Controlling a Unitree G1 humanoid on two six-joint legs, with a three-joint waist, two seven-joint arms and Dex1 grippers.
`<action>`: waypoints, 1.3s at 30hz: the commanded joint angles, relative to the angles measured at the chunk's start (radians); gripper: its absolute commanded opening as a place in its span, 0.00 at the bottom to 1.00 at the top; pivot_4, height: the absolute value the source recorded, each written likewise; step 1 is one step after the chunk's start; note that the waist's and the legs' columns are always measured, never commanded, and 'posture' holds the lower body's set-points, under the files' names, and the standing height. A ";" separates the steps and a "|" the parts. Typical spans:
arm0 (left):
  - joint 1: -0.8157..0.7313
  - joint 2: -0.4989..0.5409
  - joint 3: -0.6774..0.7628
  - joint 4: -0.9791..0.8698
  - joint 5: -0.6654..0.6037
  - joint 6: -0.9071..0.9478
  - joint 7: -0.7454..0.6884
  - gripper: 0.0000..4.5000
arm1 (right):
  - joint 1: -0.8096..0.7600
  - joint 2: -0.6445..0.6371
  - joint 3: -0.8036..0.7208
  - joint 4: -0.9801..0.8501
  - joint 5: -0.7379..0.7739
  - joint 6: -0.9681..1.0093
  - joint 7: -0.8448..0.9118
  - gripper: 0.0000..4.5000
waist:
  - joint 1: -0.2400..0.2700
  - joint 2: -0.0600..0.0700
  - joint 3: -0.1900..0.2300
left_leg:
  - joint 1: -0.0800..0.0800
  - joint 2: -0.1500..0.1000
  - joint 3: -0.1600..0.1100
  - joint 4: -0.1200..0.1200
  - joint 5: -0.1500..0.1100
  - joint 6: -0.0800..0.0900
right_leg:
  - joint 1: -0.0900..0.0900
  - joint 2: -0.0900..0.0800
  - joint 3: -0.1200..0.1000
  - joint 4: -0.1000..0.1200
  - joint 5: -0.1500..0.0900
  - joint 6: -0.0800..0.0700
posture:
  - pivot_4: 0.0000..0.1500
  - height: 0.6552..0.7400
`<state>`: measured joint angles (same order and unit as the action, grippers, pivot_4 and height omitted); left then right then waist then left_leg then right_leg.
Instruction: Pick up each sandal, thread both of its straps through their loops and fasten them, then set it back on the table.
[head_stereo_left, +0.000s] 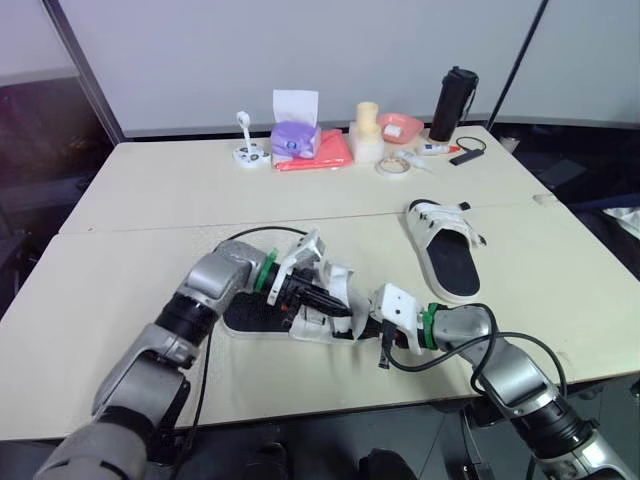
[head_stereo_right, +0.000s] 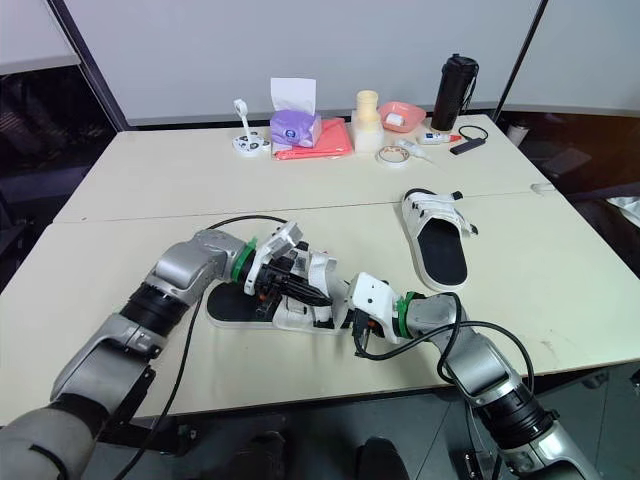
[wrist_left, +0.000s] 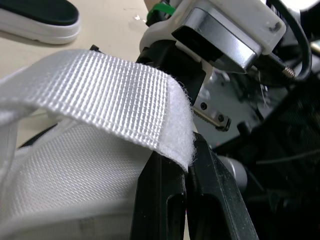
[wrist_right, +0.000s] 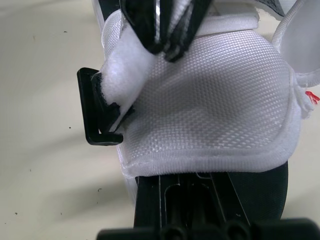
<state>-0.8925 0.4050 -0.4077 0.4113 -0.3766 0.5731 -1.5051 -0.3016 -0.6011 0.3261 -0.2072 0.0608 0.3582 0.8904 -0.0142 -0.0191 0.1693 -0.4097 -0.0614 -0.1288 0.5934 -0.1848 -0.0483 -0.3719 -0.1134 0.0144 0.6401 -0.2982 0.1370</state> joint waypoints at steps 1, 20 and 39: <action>-0.043 -0.011 -0.011 0.051 0.044 -0.061 -0.058 0.01 | 0.037 -0.004 0.043 0.051 -0.034 0.031 0.003 0.00 | 0.000 0.000 0.000 | 0.000 0.000 0.000 0.000 0.000 0.000 | 0.000 0.000 0.000 0.000 0.000 0.000 | 1.00 1.00; -0.109 -0.032 -0.109 0.146 0.065 -0.225 -0.109 0.01 | 0.034 -0.002 0.043 0.054 -0.035 0.029 0.000 0.00 | 0.000 0.000 0.000 | 0.000 0.000 0.000 0.000 0.000 0.000 | 0.000 0.000 0.000 0.000 0.000 0.000 | 1.00 1.00; 0.021 -0.004 -0.127 0.074 0.087 -0.563 -0.070 0.01 | 0.032 -0.002 0.049 0.057 -0.039 0.028 0.004 0.00 | 0.002 0.001 -0.001 | 0.000 0.000 -0.002 0.000 0.000 0.000 | 0.001 0.000 0.000 0.000 0.000 0.000 | 1.00 1.00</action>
<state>-0.8876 0.4103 -0.5531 0.4728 -0.3231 0.0508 -1.5797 -0.3022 -0.6008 0.3270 -0.2079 0.0572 0.3582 0.8866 -0.0126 -0.0183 0.1685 -0.4094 -0.0613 -0.1303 0.5934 -0.1848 -0.0482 -0.3712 -0.1136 0.0144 0.6403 -0.2983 0.1371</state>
